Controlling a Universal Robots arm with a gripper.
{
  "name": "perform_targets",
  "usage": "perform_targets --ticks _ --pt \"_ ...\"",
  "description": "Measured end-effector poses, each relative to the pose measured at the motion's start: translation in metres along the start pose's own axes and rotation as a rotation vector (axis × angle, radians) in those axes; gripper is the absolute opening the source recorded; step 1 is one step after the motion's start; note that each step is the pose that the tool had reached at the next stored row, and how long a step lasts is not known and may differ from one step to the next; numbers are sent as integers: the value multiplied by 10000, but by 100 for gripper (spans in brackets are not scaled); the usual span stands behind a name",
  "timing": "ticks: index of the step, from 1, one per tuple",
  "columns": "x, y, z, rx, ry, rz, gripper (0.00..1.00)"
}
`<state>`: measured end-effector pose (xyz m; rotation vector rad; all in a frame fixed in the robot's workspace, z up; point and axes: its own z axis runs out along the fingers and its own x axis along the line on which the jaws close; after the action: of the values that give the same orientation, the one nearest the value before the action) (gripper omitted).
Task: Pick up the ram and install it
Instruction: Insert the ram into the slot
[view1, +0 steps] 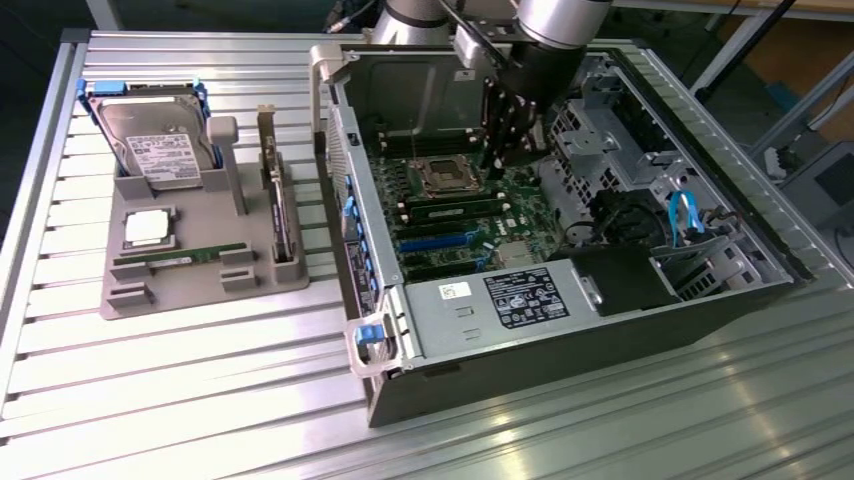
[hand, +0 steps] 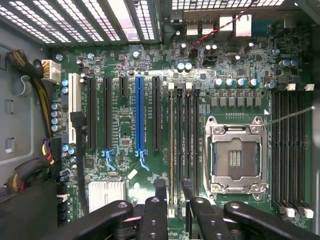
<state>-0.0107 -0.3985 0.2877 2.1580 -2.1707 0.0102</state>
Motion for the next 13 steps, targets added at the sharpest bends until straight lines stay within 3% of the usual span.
perform_targets --ticks 8,13 --pt "9 7 -140 0 0 0 25" --pt "20 17 -327 0 0 1 25"
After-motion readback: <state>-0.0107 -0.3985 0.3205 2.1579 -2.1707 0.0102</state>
